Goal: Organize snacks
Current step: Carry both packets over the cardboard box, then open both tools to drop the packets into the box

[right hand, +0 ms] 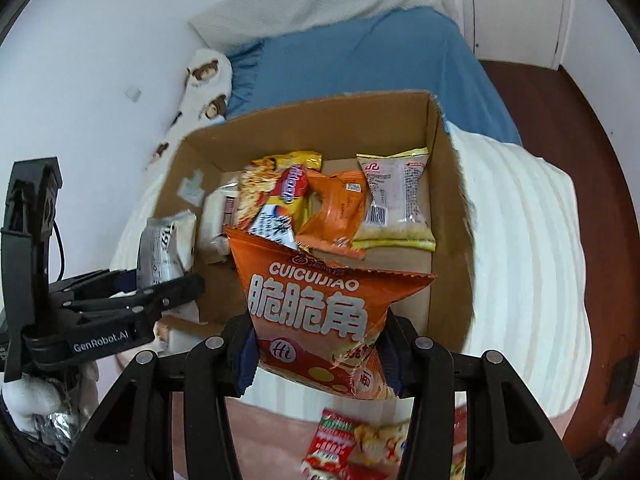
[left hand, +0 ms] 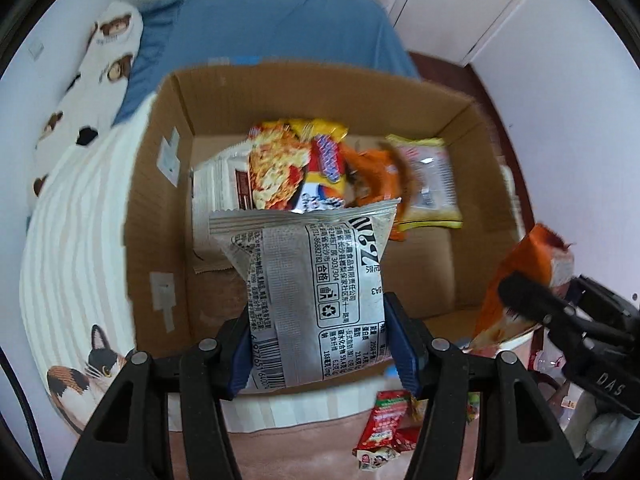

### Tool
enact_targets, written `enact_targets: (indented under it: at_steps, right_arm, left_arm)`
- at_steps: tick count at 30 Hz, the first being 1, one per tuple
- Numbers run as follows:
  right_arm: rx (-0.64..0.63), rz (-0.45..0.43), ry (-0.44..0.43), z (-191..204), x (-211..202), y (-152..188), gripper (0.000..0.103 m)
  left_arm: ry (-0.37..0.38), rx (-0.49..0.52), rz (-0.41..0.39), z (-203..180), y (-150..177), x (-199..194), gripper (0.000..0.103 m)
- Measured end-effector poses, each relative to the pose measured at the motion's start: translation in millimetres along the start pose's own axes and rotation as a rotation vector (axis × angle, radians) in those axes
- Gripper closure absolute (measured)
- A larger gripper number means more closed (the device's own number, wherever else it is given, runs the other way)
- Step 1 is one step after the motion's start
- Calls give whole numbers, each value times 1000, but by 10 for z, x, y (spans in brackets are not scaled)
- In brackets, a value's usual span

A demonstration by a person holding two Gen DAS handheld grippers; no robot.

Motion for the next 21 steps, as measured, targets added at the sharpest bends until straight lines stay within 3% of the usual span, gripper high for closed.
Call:
enact_targets:
  at_steps: [9,10,12,14,15,17,21]
  right_arm:
    - [-14,201,13,-185,936,37,48]
    - [-12,223,13,-186,995,74,46]
    - [-13,257,18,-213,1086,110,20]
    - [-16,266,0,-202,1111,126,19]
    - [-24,271,5,-181,1096,135,19]
    - [-37,267,15,-170,1075,117,17]
    - [-57,244,47,-165,1000,61,11]
  left_arm:
    - [-54,-31,153,208,11,758,48]
    - [-48,-44,165,226,26,807,48]
    - [-44,-66,166,260,29,840,46]
    - [-33,-86,157,290,18,848,30]
    - [-33,-86,156,307,11,846,16]
    - [-54,-83,136,323,-6,811,11]
    - [-67,-82,97,315,-59,694,11]
Point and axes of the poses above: each gripper's, at about its wrist camera, not at the fingertips, and x roughly the way its jaws point, z to its left, y to its underside, the point moved 8 cm from there along x, roughly the way its jaws point, and after that the axes turned 7 degrees about -x, right-handed, at the moved point
